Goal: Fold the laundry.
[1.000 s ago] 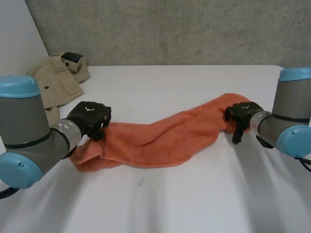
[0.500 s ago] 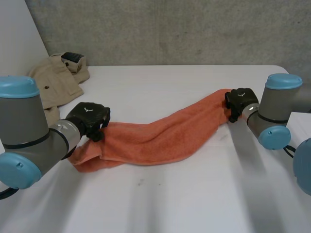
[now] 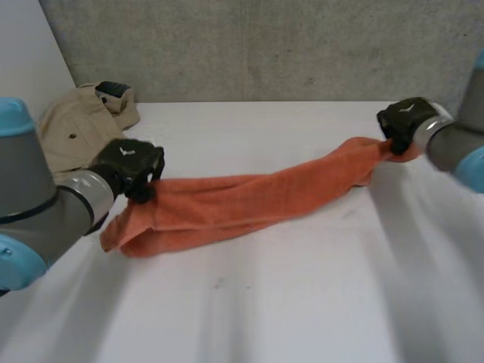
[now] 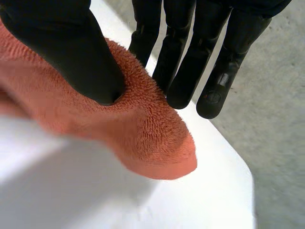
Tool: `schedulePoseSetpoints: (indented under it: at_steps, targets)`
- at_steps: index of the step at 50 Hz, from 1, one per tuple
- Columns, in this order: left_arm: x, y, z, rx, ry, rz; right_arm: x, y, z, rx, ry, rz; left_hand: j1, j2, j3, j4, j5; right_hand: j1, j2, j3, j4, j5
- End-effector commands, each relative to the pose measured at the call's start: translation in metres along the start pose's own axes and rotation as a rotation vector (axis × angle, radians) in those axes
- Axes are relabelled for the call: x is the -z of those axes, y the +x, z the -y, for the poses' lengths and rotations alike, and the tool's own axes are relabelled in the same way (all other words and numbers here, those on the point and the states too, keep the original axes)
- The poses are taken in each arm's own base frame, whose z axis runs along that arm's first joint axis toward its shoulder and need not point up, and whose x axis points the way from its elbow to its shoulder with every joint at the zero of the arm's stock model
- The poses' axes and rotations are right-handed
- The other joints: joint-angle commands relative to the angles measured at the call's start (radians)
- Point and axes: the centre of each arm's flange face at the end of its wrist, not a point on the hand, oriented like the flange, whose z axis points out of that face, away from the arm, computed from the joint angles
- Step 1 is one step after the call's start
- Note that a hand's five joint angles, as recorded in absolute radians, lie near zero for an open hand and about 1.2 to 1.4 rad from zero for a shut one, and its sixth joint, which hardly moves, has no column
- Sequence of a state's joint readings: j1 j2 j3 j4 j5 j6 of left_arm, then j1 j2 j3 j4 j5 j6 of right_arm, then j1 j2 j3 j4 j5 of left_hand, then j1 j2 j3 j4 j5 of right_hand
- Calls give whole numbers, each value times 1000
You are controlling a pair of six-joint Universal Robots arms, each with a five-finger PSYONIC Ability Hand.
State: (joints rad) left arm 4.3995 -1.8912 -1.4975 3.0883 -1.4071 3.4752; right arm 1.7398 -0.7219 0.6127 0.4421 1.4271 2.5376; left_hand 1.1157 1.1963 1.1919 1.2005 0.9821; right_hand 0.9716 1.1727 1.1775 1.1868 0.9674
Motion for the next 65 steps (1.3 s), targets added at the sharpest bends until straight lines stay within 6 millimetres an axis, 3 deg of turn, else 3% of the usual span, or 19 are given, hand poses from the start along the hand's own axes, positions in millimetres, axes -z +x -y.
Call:
schedulePoseSetpoints:
  at_steps: [1,4,6,11,14,23,28,32,35,36,37,38,39,43,48,53,57,65]
  targets:
    - [20,-6,21,-12,26,10,97,33,14,215,-228,115,281,200,204,196,240,425,224,219,209,254]
    - [27,-4,20,-11,-3,-4,113,38,18,221,-211,110,281,200,204,196,240,425,224,219,209,254]
    - [29,-1,18,-9,-27,-18,123,29,15,219,-198,148,281,200,204,196,240,425,224,219,209,254]
    - [22,6,3,-4,-78,-44,126,0,-15,182,-278,288,281,200,204,196,240,425,224,219,209,254]
    - [7,9,-15,-7,-131,-57,120,-9,-28,176,-308,326,281,200,204,196,240,425,224,219,209,254]
    - [-31,10,-28,-59,-124,-64,64,-11,-58,93,-327,277,281,200,204,196,240,425,224,219,209,254]
    - [-51,10,-35,-61,-85,-52,20,-6,-79,87,-324,180,281,200,204,196,240,425,224,219,209,254]
    - [-65,12,-31,-86,5,-25,1,-4,-73,112,-241,81,11,-70,-65,-74,-30,425,224,219,209,254]
    - [-70,10,-26,-95,61,13,-5,-3,-62,113,-173,30,-270,-350,-346,-354,-311,171,-30,-34,-44,1]
    - [-71,9,-24,-97,71,23,-6,0,-53,102,-131,-4,-454,-535,-530,-539,-495,-318,-519,-524,-533,-488]
    - [-70,7,-24,-96,74,47,-4,2,-47,92,-111,-22,-781,-862,-858,-866,-822,-564,-765,-770,-779,-734]
    - [-70,5,-24,-95,72,58,-2,5,-42,81,-94,-39,-869,-950,-945,-954,-910,-750,-951,-956,-965,-920]
    - [-70,6,-25,-96,68,62,4,13,-29,55,-58,-77,-884,-965,-961,-969,-925,-797,-998,-1003,-1012,-967]
    - [-59,8,-19,-100,72,66,27,26,-8,-13,-11,-116,-890,-971,-967,-975,-931,-797,-998,-1003,-1012,-967]
    - [-28,9,-3,-107,101,63,59,27,4,-41,-1,-113,-879,-959,-955,-964,-920,-797,-998,-1003,-1012,-967]
    - [-8,9,-4,-107,90,66,89,13,-7,-46,-78,-72,-852,-933,-929,-937,-893,-797,-998,-1003,-1012,-967]
    - [1,9,-22,-115,17,58,118,-5,-21,-64,-162,-1,-829,-910,-905,-914,-870,-711,-912,-917,-926,-881]
    - [-2,-8,-45,-216,-72,73,143,-48,-61,-114,-230,142,-811,-892,-887,-896,-852,-672,-873,-878,-887,-843]
